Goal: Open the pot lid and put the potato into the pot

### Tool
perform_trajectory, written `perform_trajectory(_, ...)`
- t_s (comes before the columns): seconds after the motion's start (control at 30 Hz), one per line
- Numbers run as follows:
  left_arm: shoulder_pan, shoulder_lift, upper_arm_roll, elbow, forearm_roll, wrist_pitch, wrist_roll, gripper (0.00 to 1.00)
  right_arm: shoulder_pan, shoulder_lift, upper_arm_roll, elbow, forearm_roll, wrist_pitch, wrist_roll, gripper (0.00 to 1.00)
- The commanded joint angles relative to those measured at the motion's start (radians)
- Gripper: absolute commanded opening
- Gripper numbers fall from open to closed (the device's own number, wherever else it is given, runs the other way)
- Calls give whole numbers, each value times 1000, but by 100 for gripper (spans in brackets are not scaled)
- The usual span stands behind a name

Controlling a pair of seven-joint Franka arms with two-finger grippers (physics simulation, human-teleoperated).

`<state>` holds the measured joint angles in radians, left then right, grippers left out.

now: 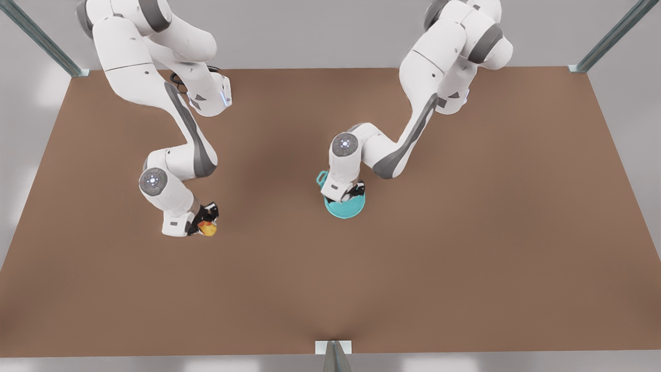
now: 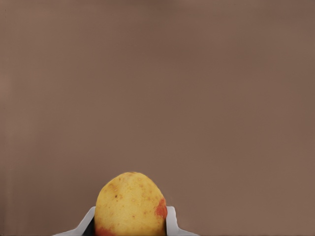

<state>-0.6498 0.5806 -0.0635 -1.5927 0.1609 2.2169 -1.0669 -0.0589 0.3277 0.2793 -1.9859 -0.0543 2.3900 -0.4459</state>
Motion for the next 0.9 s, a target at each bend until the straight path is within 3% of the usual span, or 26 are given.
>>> perform_trajectory(0.0, 123, 5, 1, 34, -3, -109, 453, 31, 28, -16, 21, 24, -12, -127, 12, 47)
perform_trajectory(0.1, 378, 81, 1, 28, -6, 102, 964, 31, 105, -29, 34, 62, -9, -138, 9, 47)
perform_trajectory(0.2, 429, 156, 1, 33, -3, 204, 1078, 31, 117, -24, 119, 78, -7, -144, 13, 45)
perform_trajectory(0.27, 429, 174, 1, 34, -4, 239, 1078, 32, 186, -18, 120, 87, -7, -143, 15, 45)
perform_trajectory(0.3, 430, 186, 1, 36, -4, 245, 1078, 41, 220, -1, 120, 110, -9, -140, 13, 45)
perform_trajectory(0.33, 433, 186, 2, 42, -6, 244, 1093, 100, 264, 13, 120, 113, -1, -130, 15, 45)
perform_trajectory(0.43, 452, 179, 34, 102, 34, 185, 1124, 100, 364, 19, 121, 108, 73, -129, 27, 45)
perform_trajectory(0.47, 455, 173, 51, 180, 34, 69, 1133, 100, 395, 19, 123, 107, 87, -129, 59, 45)
perform_trajectory(0.5, 475, 154, 51, 305, 19, -159, 1121, 100, 413, 22, 123, 102, 88, -129, 110, 45)
perform_trajectory(0.57, 588, -40, 53, 335, -236, -609, 1091, 100, 456, 33, 123, 104, 88, -111, 211, 45)
perform_trajectory(0.6, 640, -154, 47, 320, -268, -753, 1194, 100, 468, 39, 123, 104, 88, -109, 248, 45)
perform_trajectory(0.67, 639, -418, 50, 6, -281, -643, 1154, 100, 508, 56, 121, 102, 88, -68, 332, 45)
perform_trajectory(0.73, 627, -326, 57, 91, -279, -648, 1116, 100, 545, 94, 121, 107, 88, 6, 394, 45)
perform_trajectory(0.87, 659, -317, 51, 100, -288, -651, 1110, 100, 597, 215, 120, 226, 90, 43, 451, 45)
